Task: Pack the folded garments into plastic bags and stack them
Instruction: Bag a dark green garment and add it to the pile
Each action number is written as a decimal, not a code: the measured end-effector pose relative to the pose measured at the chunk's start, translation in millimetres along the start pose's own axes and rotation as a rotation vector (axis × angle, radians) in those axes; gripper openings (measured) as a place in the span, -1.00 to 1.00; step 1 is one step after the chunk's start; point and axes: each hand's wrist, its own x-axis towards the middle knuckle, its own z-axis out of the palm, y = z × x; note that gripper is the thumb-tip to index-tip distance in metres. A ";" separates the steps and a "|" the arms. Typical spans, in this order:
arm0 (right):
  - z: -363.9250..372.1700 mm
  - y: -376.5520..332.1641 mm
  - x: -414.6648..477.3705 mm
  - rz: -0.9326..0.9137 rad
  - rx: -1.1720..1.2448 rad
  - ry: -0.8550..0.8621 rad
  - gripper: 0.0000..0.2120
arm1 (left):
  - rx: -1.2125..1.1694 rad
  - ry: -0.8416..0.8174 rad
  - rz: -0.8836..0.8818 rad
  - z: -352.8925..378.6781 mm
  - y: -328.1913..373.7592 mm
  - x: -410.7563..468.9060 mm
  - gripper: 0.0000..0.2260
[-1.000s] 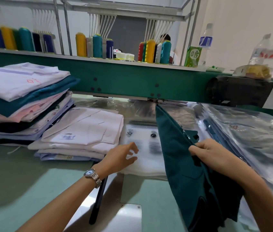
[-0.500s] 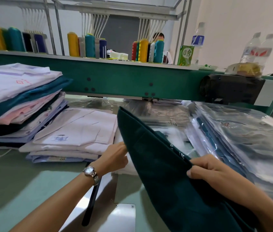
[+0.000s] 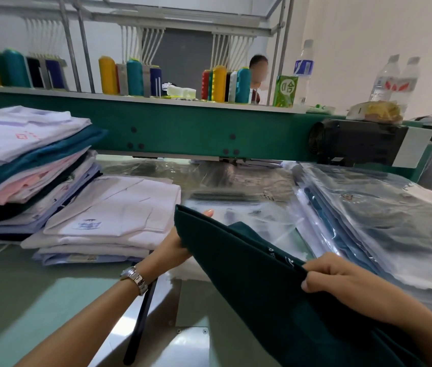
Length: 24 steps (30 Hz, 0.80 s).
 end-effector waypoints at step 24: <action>3.9 -27.1 54.0 0.082 -0.668 0.204 -0.60 | 0.348 0.123 0.453 9.1 46.3 0.8 -0.11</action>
